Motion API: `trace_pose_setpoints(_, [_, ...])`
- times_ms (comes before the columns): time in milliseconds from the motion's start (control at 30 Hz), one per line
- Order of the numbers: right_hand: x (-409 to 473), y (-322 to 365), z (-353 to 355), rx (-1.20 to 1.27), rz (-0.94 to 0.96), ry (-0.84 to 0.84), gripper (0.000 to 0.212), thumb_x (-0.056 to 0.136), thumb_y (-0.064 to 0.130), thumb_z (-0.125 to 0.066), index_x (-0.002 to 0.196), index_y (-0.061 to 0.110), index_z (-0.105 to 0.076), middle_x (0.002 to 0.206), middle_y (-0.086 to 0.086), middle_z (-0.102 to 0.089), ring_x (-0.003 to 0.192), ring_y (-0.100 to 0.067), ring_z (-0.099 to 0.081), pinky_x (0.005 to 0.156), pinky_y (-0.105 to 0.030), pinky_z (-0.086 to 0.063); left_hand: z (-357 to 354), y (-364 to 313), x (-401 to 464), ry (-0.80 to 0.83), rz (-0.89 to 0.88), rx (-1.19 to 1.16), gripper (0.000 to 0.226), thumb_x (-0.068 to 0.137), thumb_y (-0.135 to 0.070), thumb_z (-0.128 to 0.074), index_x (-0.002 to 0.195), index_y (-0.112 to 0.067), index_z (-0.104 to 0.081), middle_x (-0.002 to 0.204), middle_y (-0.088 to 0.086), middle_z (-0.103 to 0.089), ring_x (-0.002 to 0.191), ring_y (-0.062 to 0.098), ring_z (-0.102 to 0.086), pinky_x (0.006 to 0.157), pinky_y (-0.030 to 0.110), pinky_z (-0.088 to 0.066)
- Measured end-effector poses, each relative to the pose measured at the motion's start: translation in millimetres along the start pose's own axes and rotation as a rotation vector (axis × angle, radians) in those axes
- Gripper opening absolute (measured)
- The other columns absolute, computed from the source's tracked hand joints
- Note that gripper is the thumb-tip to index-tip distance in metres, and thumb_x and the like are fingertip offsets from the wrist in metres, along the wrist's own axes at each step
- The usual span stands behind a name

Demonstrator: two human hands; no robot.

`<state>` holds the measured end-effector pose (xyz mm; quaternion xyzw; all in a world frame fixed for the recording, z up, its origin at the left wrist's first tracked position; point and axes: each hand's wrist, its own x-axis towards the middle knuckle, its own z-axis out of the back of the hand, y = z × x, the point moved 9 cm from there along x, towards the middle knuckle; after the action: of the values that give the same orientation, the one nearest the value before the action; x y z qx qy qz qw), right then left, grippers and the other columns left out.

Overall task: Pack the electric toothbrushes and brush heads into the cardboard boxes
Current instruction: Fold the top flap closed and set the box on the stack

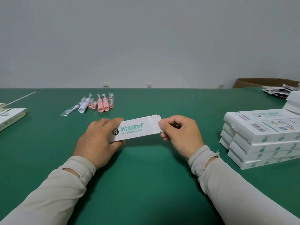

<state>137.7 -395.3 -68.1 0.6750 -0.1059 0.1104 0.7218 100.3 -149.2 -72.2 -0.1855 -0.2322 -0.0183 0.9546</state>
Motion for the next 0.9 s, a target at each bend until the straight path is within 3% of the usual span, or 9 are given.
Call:
trace_pose_setpoints(133, [-2.3,4.1,3.6,-0.104,0.039,-0.081,0.012,0.089,0.014,-0.071,0.077,0.015,-0.073,0.068,0.0,-0.072,0.061,-0.013,-0.071,0.064,-0.031,-0.058,1.4,-2.6,-0.6,-0.032,-0.011,0.051,0.064,0.082,-0.043,-0.073,0.14,-0.044,-0.045,0.13,-0.014,-0.053,0.12,0.017,-0.041,0.087,0.04,-0.047])
trace_pose_setpoints(300, [-7.4,17.9,-4.2,-0.194,0.169,-0.019,0.014,0.09,0.011,-0.069,0.098,0.019,-0.078,0.089,-0.004,-0.068,0.076,-0.013,-0.068,0.076,-0.019,-0.052,-0.1,1.8,0.3,-0.011,0.022,0.003,0.064,0.082,-0.042,-0.074,0.139,-0.043,-0.045,0.129,-0.013,-0.054,0.117,0.019,-0.042,0.091,0.045,-0.048])
trace_pose_setpoints(467, [-7.3,19.2,-7.7,-0.147,0.168,0.067,0.019,0.091,0.013,-0.07,0.104,0.023,-0.078,0.088,0.007,-0.062,0.073,0.004,-0.057,0.075,-0.009,-0.043,3.5,0.6,-1.7,-0.029,0.026,-0.023,0.066,0.081,-0.041,-0.076,0.139,-0.043,-0.045,0.126,-0.01,-0.056,0.114,0.021,-0.044,0.091,0.047,-0.048])
trace_pose_setpoints(600, [-8.3,15.9,-13.4,-0.155,0.185,0.072,0.022,0.09,0.014,-0.072,0.104,0.029,-0.076,0.099,0.006,-0.062,0.075,0.003,-0.057,0.074,-0.007,-0.043,4.8,-1.2,-2.1,-0.023,0.02,-0.004,0.07,0.081,-0.045,-0.075,0.143,-0.044,-0.041,0.129,-0.01,-0.055,0.116,0.021,-0.044,0.09,0.045,-0.048])
trace_pose_setpoints(700, [-2.7,4.2,-6.4,-0.106,0.114,-0.033,0.021,0.09,0.012,-0.07,0.099,0.031,-0.073,0.1,0.006,-0.068,0.072,0.002,-0.06,0.072,-0.011,-0.047,2.1,-3.7,-2.3,0.01,-0.003,-0.059,0.08,0.081,-0.041,-0.077,0.15,-0.033,-0.038,0.139,-0.005,-0.05,0.126,0.023,-0.044,0.103,0.043,-0.042])
trace_pose_setpoints(767, [3.9,-7.0,2.7,0.004,0.017,-0.085,0.021,0.09,0.007,-0.068,0.095,0.027,-0.07,0.094,0.006,-0.071,0.067,-0.005,-0.065,0.071,-0.022,-0.055,0.3,-7.4,-3.1,0.025,-0.037,-0.104,0.078,0.081,-0.032,-0.079,0.149,-0.023,-0.041,0.14,0.0,-0.048,0.13,0.023,-0.044,0.108,0.036,-0.036])
trace_pose_setpoints(900, [12.9,-20.5,23.7,0.209,-0.092,-0.162,0.005,0.094,0.012,-0.065,0.091,0.014,-0.069,0.074,0.007,-0.071,0.061,-0.01,-0.065,0.066,-0.028,-0.058,4.6,-9.5,-4.3,-0.012,-0.078,-0.158,0.066,0.079,-0.026,-0.08,0.139,-0.019,-0.054,0.124,-0.005,-0.051,0.114,0.01,-0.046,0.1,0.028,-0.034])
